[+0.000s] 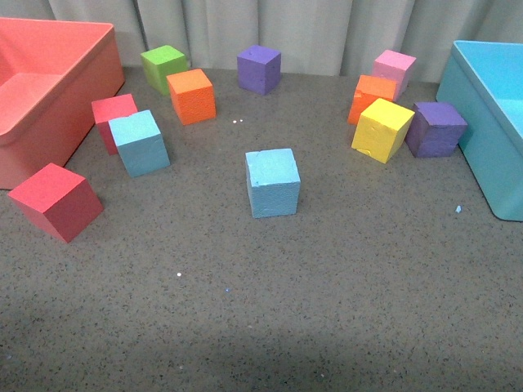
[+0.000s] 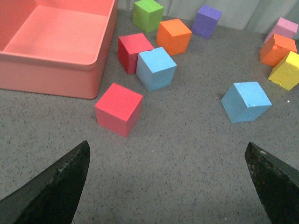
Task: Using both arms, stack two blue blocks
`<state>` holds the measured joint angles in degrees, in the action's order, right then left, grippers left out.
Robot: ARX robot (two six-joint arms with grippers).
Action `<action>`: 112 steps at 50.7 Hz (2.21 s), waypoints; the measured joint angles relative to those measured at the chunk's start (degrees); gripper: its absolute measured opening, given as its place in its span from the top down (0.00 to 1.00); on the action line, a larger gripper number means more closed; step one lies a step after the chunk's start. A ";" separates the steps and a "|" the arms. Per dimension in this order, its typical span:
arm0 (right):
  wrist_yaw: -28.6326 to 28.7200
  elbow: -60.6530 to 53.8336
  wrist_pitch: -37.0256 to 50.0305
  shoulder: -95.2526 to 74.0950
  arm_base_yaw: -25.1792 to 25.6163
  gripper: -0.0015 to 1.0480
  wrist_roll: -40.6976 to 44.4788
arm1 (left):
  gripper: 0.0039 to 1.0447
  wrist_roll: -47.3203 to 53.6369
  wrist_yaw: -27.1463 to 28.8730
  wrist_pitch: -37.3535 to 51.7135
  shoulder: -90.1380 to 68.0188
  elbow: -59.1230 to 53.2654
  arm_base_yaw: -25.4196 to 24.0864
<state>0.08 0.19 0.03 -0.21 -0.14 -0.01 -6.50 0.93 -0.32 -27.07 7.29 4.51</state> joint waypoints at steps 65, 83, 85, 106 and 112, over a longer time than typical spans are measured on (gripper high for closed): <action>0.00 0.00 0.00 0.00 0.00 0.09 0.00 | 0.06 -19.45 9.25 -17.94 -100.50 78.58 6.45; 0.00 0.00 0.00 0.00 0.00 0.09 0.00 | 0.06 -20.85 9.51 -26.56 -109.96 91.49 4.79; 0.00 0.00 0.00 0.00 0.00 0.09 0.00 | 0.06 -21.03 9.20 -26.58 -110.42 92.00 4.63; 0.00 0.00 0.00 0.00 0.00 0.09 0.00 | 0.51 -21.84 8.92 -28.04 -110.92 92.72 4.98; 0.00 0.00 0.00 0.00 0.00 0.09 0.00 | 0.55 -22.21 8.26 -27.61 -108.13 89.61 6.43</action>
<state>0.08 0.19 0.03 -0.21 -0.14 -0.01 -28.71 9.19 -27.92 -135.20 96.90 10.94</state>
